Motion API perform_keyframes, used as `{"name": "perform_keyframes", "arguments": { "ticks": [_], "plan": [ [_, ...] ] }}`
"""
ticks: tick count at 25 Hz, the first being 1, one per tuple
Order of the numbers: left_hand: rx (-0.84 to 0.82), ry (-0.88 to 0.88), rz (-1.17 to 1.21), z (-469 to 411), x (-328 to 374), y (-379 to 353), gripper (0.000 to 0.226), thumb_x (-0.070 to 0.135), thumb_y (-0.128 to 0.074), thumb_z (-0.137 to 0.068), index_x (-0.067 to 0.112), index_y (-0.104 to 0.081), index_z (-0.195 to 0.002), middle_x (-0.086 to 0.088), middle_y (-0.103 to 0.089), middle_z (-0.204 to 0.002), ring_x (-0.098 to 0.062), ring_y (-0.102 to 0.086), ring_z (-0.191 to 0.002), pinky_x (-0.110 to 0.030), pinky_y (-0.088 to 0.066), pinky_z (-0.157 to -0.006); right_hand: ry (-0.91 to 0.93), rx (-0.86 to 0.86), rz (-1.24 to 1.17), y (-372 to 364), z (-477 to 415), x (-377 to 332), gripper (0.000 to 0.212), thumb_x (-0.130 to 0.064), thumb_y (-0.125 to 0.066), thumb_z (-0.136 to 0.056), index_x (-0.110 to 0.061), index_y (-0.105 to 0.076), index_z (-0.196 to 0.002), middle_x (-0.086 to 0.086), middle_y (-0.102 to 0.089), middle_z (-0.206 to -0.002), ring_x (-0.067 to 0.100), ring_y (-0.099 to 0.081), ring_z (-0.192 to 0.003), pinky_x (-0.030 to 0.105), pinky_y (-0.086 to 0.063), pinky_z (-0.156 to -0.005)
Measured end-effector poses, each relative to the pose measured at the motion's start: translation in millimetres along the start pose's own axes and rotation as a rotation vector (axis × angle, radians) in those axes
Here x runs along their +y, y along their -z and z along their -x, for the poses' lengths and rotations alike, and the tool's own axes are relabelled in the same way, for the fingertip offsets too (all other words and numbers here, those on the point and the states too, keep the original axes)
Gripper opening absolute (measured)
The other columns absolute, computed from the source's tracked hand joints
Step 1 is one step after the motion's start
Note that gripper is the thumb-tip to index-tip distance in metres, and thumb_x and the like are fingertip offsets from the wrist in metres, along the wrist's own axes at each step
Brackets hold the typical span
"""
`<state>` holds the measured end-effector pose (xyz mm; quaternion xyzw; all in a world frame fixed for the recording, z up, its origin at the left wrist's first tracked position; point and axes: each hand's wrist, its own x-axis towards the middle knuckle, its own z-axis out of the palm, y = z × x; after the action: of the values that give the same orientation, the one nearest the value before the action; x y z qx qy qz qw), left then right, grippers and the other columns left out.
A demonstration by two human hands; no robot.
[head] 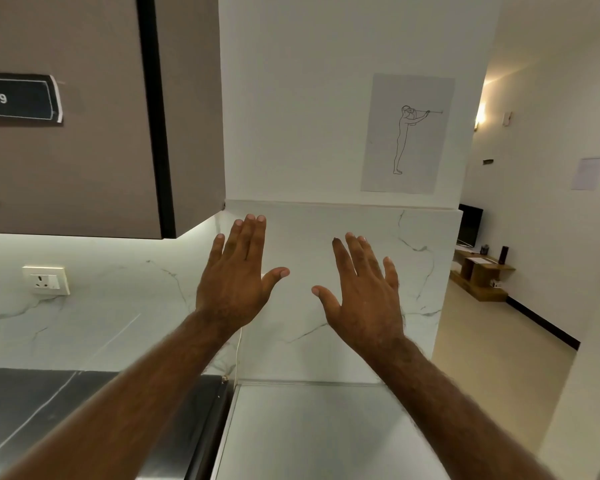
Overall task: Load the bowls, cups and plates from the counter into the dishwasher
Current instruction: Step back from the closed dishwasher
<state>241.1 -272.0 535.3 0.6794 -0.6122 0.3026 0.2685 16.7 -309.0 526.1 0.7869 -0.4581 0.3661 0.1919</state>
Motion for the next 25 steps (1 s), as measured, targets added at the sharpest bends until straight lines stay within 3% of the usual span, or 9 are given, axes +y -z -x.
{"name": "perform_keyframes", "arguments": {
  "ticks": [12, 14, 16, 17, 19, 22, 25],
  "plan": [
    [-0.051, 0.006, -0.005, -38.5, -42.6, -82.3, 0.088, 0.072, -0.019, -0.100, 0.019, 0.007, -0.164, -0.006, 0.003, -0.173, -0.026, 0.002, -0.159, -0.044, -0.004, -0.128, -0.002, -0.103, -0.037, -96.8, -36.3, 0.2, 0.080, -0.064, -0.040, -0.096, -0.023, -0.017, -0.160, 0.007, -0.012, -0.168, 0.027, -0.011, -0.155, 0.059, -0.015, -0.122],
    [-0.048, 0.031, -0.021, -40.8, -49.4, -92.3, 0.080, 0.062, -0.031, -0.104, 0.019, -0.002, -0.165, -0.014, -0.018, -0.170, -0.036, -0.022, -0.156, -0.049, -0.021, -0.125, -0.006, -0.136, -0.048, -111.4, -40.3, -5.5, 0.079, -0.066, -0.033, -0.096, -0.025, -0.014, -0.160, 0.006, -0.008, -0.169, 0.026, -0.007, -0.155, 0.058, -0.013, -0.122],
    [0.020, 0.032, -0.048, -41.8, -56.5, -105.9, 0.073, 0.048, -0.044, -0.105, 0.016, -0.015, -0.164, -0.019, -0.047, -0.149, -0.039, -0.054, -0.129, -0.051, -0.046, -0.106, -0.012, -0.155, -0.068, -124.0, -45.5, -9.1, 0.080, -0.067, -0.028, -0.095, -0.026, -0.009, -0.161, 0.004, -0.003, -0.169, 0.025, -0.002, -0.156, 0.056, -0.008, -0.123],
    [0.037, 0.022, -0.047, -39.5, -60.2, -115.4, 0.071, 0.042, -0.047, -0.105, 0.016, -0.017, -0.163, -0.018, -0.053, -0.137, -0.036, -0.059, -0.115, -0.049, -0.051, -0.094, -0.013, -0.160, -0.076, -128.8, -47.3, -10.5, 0.080, -0.067, -0.027, -0.095, -0.027, -0.007, -0.161, 0.004, -0.001, -0.169, 0.024, 0.000, -0.156, 0.056, -0.007, -0.123],
    [-0.039, 0.026, -0.019, -30.5, -66.3, -139.9, 0.075, 0.030, -0.049, -0.102, 0.020, -0.009, -0.165, -0.014, -0.054, -0.131, -0.030, -0.057, -0.107, -0.044, -0.050, -0.088, -0.011, -0.156, -0.077, -139.0, -48.9, -12.6, 0.079, -0.066, -0.029, -0.095, -0.027, -0.007, -0.160, 0.003, -0.002, -0.169, 0.024, -0.001, -0.156, 0.056, -0.010, -0.123],
    [-0.283, 0.080, -0.002, -5.1, -68.3, -185.6, 0.092, 0.013, -0.050, -0.092, 0.027, 0.006, -0.164, -0.013, -0.047, -0.146, -0.029, -0.051, -0.122, -0.040, -0.046, -0.100, -0.001, -0.145, -0.060, -154.9, -44.2, -13.6, 0.078, -0.064, -0.036, -0.095, -0.026, -0.013, -0.159, 0.005, -0.012, -0.169, 0.026, -0.013, -0.155, 0.057, -0.019, -0.121],
    [-0.492, 0.106, -0.027, 17.0, -67.4, -226.4, 0.098, 0.012, -0.053, -0.091, 0.029, 0.013, -0.162, -0.015, -0.039, -0.153, -0.029, -0.049, -0.124, -0.039, -0.045, -0.100, 0.010, -0.167, -0.043, -168.3, -36.4, -9.2, 0.077, -0.063, -0.041, -0.094, -0.026, -0.017, -0.158, 0.005, -0.016, -0.168, 0.026, -0.017, -0.154, 0.057, -0.024, -0.119]
  ]
}}
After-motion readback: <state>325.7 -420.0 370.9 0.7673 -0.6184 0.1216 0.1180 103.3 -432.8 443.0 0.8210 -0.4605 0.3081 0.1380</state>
